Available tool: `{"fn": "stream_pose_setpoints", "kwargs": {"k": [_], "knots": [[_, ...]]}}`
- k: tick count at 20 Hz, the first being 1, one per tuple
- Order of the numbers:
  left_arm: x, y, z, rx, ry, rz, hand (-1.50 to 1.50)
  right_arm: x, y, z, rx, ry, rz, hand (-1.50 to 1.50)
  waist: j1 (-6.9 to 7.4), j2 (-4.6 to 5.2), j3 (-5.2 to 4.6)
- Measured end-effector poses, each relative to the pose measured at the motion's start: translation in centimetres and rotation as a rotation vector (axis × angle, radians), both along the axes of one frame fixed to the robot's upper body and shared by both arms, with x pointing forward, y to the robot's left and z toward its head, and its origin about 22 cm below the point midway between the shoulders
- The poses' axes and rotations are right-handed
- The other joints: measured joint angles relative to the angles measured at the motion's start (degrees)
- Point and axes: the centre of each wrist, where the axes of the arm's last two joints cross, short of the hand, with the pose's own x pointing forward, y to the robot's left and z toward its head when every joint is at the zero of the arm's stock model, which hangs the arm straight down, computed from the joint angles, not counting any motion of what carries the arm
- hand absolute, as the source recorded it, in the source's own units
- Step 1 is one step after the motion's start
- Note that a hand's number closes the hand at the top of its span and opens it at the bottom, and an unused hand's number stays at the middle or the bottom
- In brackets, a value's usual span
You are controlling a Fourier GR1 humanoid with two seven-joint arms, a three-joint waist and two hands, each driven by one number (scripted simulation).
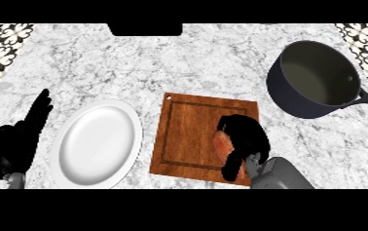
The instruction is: Pick the sweet potato from the cutting board and place it in the pot
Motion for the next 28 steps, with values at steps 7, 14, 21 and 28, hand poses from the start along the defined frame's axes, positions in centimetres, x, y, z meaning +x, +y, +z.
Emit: {"fn": "stream_pose_setpoints", "kwargs": {"k": [7,14,21,28], "knots": [[0.4,-0.5,-0.4,0.005,-0.003,0.004,0.00,-2.5,-1.8,2.9,-0.121,-0.226,0.038,1.50,-0.28,0.08,0.02],[0.0,-0.2,-0.5,0.003,0.011,0.010,0.00,-3.8,-2.7,9.4,-0.207,-0.621,-0.064,1.50,-0.52,-0.20,0.00],[0.3,-0.3,-0.3,-0.003,-0.002,0.005,0.00,-5.4,-4.7,14.6,-0.092,-0.822,-0.190,1.50,-0.13,0.09,0.03],[0.7,-0.7,-0.5,0.002,-0.007,-0.004,0.00,-3.6,-9.0,16.4,-0.010,-0.903,-0.295,1.50,0.24,0.30,0.06]]}}
